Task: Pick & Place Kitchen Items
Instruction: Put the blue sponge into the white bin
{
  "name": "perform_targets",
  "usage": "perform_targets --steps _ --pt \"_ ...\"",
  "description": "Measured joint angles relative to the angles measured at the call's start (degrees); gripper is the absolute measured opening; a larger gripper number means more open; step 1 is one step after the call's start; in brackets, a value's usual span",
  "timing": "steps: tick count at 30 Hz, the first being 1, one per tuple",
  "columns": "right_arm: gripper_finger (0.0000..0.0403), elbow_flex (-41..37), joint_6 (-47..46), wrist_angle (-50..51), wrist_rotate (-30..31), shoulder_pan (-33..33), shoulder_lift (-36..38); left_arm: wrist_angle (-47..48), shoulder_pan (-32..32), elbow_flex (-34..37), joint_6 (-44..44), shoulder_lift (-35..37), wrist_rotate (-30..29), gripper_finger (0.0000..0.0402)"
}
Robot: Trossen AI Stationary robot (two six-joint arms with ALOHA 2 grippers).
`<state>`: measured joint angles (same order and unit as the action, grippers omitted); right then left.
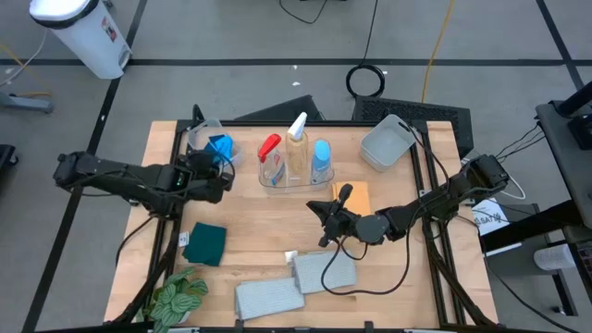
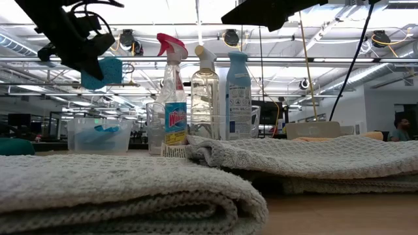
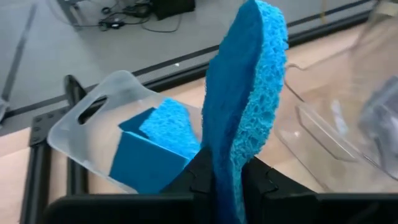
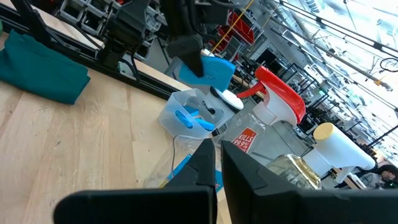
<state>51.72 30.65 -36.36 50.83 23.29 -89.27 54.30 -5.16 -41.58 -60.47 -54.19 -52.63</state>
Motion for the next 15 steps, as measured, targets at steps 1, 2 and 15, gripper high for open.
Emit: perform_targets --steps 1,2,15 --pt "0.0004 0.0 0.0 0.0 0.0 0.0 0.0 0.0 0.8 0.0 0.0 0.0 0.0 0.0038" --pt "0.0004 0.0 0.0 0.0 0.0 0.0 0.0 0.0 1.6 0.0 0.0 0.0 0.0 0.0037" --pt "0.0004 0.0 0.0 0.0 0.0 0.0 0.0 2.7 10.1 1.2 -0.5 0.0 -3.0 0.0035"
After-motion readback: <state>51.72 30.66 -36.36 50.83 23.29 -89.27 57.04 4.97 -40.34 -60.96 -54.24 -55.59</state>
